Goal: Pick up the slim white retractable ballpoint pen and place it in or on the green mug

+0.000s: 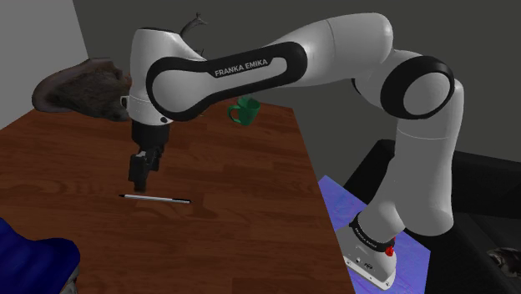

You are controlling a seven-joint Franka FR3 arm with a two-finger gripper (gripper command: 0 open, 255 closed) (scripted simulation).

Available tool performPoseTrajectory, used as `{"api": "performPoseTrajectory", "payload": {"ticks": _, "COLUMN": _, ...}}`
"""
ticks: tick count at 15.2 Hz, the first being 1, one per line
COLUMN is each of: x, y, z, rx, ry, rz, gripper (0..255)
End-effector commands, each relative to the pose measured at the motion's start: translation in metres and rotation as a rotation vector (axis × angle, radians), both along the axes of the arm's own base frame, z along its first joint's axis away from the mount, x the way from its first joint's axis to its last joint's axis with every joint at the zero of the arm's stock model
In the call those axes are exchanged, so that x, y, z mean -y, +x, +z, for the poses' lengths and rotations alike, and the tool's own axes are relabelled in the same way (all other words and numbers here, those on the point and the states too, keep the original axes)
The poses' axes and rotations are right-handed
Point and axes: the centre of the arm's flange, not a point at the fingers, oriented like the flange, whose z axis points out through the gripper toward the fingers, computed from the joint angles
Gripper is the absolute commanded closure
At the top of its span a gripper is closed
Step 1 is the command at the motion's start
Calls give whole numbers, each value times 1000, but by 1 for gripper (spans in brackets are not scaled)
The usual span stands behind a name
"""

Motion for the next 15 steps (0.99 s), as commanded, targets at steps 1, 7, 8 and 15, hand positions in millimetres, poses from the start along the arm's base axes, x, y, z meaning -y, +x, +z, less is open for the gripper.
{"api": "performPoseTrajectory", "payload": {"ticks": 1, "x": -7, "y": 1, "z": -8, "rx": -2, "ry": 4, "rz": 7, "gripper": 0}}
{"api": "performPoseTrajectory", "payload": {"ticks": 7, "x": -14, "y": -4, "z": -37, "rx": -2, "ry": 4, "rz": 7, "gripper": 0}}
{"api": "performPoseTrajectory", "payload": {"ticks": 8, "x": -14, "y": -4, "z": -37, "rx": -2, "ry": 4, "rz": 7, "gripper": 0}}
{"api": "performPoseTrajectory", "payload": {"ticks": 15, "x": -14, "y": -4, "z": -37, "rx": -2, "ry": 4, "rz": 7, "gripper": 0}}
